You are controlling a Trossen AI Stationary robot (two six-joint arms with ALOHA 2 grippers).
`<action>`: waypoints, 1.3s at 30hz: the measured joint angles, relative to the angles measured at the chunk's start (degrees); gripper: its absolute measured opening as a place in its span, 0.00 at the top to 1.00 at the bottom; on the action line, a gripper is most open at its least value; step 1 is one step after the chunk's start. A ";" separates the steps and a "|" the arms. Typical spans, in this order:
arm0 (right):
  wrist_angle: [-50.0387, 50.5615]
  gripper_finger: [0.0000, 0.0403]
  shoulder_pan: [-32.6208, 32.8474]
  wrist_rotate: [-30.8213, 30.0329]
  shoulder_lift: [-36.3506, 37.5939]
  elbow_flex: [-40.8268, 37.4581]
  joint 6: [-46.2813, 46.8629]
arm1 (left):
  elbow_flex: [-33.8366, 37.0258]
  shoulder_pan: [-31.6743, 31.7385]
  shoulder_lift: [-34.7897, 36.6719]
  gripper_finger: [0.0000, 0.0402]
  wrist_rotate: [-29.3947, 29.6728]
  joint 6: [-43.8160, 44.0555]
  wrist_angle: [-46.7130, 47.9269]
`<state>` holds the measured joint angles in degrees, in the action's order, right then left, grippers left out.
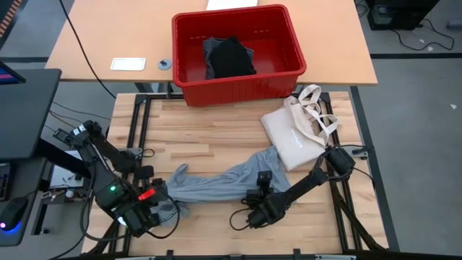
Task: Fold Laundry from Bin
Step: Fold the gray shirt
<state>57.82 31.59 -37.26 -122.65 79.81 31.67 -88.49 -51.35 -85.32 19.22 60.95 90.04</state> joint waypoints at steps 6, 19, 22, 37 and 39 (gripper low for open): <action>3.30 0.54 1.72 0.32 0.38 -2.11 4.44 | 0.00 0.00 0.00 0.99 0.00 -0.01 0.01; 10.29 0.96 4.99 6.87 5.88 -3.32 7.31 | 0.02 0.00 0.00 0.99 0.04 -0.35 -0.04; 13.00 0.88 6.33 7.66 9.82 -3.32 8.73 | 0.02 0.00 0.00 0.99 0.03 -1.21 -0.10; 17.54 0.97 11.03 12.90 26.51 -3.16 8.23 | -3.63 0.70 -0.02 0.99 6.60 -15.22 -10.16; 17.18 0.97 11.35 13.12 26.04 -3.15 7.73 | -3.67 0.85 -0.02 0.99 6.73 -15.32 -10.07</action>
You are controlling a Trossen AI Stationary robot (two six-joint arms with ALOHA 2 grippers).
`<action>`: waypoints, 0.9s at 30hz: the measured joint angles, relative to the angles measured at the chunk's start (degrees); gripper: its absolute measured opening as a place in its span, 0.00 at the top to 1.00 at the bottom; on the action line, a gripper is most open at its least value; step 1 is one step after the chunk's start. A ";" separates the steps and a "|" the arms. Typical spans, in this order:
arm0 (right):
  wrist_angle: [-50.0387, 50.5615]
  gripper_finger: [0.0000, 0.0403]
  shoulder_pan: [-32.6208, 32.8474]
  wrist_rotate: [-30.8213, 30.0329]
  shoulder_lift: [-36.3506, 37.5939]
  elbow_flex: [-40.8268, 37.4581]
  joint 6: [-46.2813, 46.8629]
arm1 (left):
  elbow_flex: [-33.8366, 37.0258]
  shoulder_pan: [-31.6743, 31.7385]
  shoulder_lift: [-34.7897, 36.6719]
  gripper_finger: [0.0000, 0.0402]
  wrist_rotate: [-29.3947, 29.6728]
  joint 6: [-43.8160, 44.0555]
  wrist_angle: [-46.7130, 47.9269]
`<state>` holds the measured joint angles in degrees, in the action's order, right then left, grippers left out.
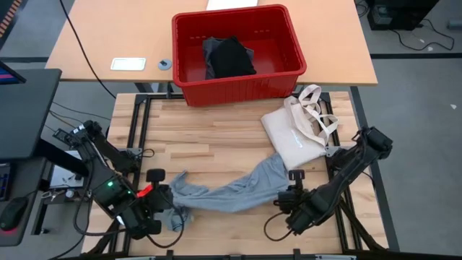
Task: Fold Laundry from Bin
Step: Fold the gray shirt
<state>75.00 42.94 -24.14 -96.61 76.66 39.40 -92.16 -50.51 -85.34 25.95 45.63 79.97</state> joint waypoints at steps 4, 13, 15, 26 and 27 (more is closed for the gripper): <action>2.18 0.98 0.57 2.84 -0.90 0.00 -0.71 | -0.43 -0.02 0.00 0.99 -0.04 -0.32 1.70; 11.20 0.98 4.77 5.48 4.12 0.16 4.62 | -11.38 -0.58 0.00 0.99 0.42 -7.13 1.86; 10.90 0.98 6.39 5.40 6.31 0.20 6.60 | -13.49 -0.50 0.00 0.99 0.41 -7.83 1.64; -4.14 0.98 16.46 8.03 19.78 0.20 5.86 | -17.53 0.94 0.00 0.99 -10.17 -9.30 -16.28; -5.88 0.98 17.19 8.22 20.85 0.20 4.29 | -17.53 0.94 0.00 0.99 -11.03 -9.30 -16.82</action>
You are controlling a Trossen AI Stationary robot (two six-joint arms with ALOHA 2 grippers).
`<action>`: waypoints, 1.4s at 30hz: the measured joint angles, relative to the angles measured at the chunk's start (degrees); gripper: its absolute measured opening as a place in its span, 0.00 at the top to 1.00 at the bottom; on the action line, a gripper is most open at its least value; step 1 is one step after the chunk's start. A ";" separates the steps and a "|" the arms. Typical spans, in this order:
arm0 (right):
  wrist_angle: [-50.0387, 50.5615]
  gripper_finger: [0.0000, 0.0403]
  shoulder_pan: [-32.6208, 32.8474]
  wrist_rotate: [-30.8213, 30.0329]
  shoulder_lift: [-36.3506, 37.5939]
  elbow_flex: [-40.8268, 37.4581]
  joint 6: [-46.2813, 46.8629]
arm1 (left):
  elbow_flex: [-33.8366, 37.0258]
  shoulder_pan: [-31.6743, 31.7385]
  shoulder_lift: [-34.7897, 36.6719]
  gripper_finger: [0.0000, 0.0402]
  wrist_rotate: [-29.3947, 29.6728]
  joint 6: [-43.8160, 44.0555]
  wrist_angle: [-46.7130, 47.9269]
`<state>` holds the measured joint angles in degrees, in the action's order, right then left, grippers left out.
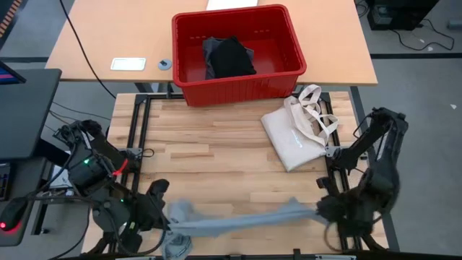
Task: Fold Laundry from Bin
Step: Fold the gray shirt
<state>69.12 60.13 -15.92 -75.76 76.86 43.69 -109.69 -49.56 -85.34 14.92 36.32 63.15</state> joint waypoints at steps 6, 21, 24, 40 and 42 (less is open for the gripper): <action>-5.31 0.98 1.93 0.37 4.72 0.07 -7.33 | 0.00 0.05 -0.02 0.99 -4.30 0.41 1.74; 8.41 0.98 -17.75 7.75 -1.60 -11.66 3.26 | 14.29 8.81 1.39 0.99 8.98 6.93 26.60; 8.51 0.97 -20.88 8.98 -3.71 -14.73 1.62 | 21.29 12.12 0.99 0.99 9.27 6.21 26.55; 7.47 0.74 -32.36 -0.31 -5.73 -19.08 -3.87 | 36.80 28.09 1.95 0.96 16.81 -5.14 26.80; 7.63 0.69 -34.18 -0.75 -5.69 -19.67 -5.03 | 38.60 31.12 1.95 0.96 19.58 -8.18 26.43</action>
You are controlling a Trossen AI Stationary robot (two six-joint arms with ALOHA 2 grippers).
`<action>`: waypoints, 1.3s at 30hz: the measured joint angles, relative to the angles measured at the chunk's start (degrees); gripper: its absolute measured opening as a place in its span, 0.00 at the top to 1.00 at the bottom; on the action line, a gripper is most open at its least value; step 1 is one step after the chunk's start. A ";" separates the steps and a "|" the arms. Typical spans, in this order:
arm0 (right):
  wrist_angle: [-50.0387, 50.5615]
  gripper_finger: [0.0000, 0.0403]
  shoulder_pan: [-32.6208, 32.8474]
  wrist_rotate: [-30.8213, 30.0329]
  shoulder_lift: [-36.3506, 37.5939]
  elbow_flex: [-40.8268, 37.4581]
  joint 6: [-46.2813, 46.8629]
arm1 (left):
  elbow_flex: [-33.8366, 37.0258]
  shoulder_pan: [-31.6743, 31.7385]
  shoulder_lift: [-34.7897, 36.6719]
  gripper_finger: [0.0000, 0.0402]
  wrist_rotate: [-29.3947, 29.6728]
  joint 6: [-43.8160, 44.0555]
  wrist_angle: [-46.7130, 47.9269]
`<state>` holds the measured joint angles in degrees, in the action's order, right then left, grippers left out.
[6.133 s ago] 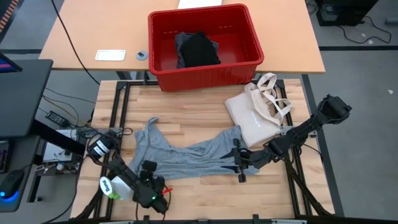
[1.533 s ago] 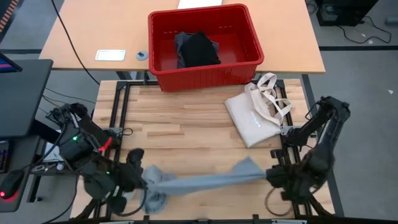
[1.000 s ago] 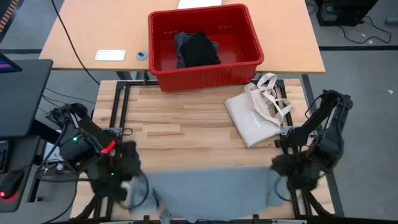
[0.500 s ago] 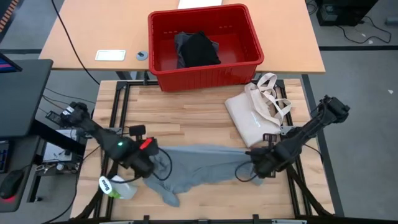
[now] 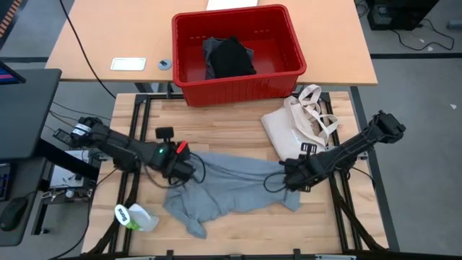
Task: Fold Laundry from Bin
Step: Fold the gray shirt
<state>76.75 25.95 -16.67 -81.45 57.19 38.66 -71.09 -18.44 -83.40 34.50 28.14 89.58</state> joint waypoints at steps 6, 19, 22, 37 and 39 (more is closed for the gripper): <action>-1.18 0.61 -2.82 0.25 -0.02 -0.77 -3.04 | 5.32 10.98 0.00 0.88 2.98 -7.08 -3.75; -5.75 0.61 -0.84 4.70 -0.01 -0.74 -2.10 | -4.71 18.77 -0.02 0.34 1.69 -8.17 -0.31; -9.07 0.61 1.72 3.88 -0.02 -0.75 0.72 | -8.29 14.39 -0.02 0.35 -8.33 -7.62 -3.00; -44.72 0.61 16.37 -8.97 -0.02 -6.95 2.56 | 2.15 -20.35 -2.43 0.48 -25.89 9.32 -26.63; -44.87 0.61 16.67 -12.03 -0.02 -6.95 3.00 | 2.40 -22.30 -4.47 0.49 -24.97 8.73 -24.00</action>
<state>31.88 42.62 -28.71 -81.47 50.24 41.66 -68.69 -40.74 -87.86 9.53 36.87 65.57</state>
